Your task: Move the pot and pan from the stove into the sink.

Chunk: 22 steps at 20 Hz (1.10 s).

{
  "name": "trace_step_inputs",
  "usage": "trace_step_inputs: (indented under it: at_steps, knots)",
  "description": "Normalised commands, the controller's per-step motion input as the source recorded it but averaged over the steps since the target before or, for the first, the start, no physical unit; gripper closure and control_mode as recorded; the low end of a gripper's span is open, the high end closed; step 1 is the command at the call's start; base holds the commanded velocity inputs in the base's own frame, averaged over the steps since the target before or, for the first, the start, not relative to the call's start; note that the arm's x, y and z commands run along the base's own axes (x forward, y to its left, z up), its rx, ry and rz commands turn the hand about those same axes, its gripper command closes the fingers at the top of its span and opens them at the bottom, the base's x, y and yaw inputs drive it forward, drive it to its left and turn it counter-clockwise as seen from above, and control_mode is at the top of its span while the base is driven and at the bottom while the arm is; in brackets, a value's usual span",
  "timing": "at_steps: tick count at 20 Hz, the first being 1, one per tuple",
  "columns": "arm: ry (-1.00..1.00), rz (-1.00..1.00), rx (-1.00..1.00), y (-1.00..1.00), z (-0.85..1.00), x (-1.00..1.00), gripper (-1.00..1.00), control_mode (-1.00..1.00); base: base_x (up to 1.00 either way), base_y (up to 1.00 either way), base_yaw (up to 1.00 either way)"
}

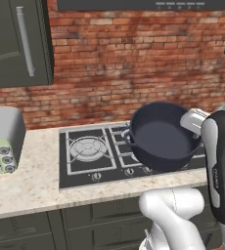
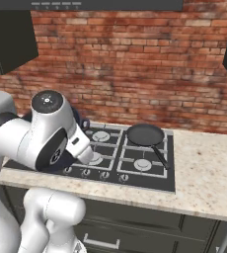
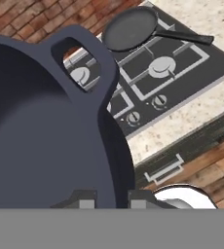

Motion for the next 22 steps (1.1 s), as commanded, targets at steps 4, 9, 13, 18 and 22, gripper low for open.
trace_step_inputs:
  at_steps: [4, 9, 13, 18, 22]
  knots:
    - [0.0, 0.0, 0.0, 0.0, 0.0, -0.03, 1.0, -1.0, 0.0, 0.0, 0.0]
    - [0.0, 0.0, 0.0, 0.0, 0.0, -0.07, 1.0, 1.0, -0.45, -0.02, 0.09]
    - [0.0, 0.0, 0.0, 0.0, 0.0, 0.0, 1.0, 1.0, -0.43, -0.09, 0.39]
    - [0.0, 0.0, 0.0, 0.0, 0.0, 0.0, 1.0, 1.0, -0.34, -0.08, 0.42]
    - [0.0, 0.0, 0.0, 0.0, 0.0, 0.0, 1.0, 1.0, -0.26, -0.03, 0.44]
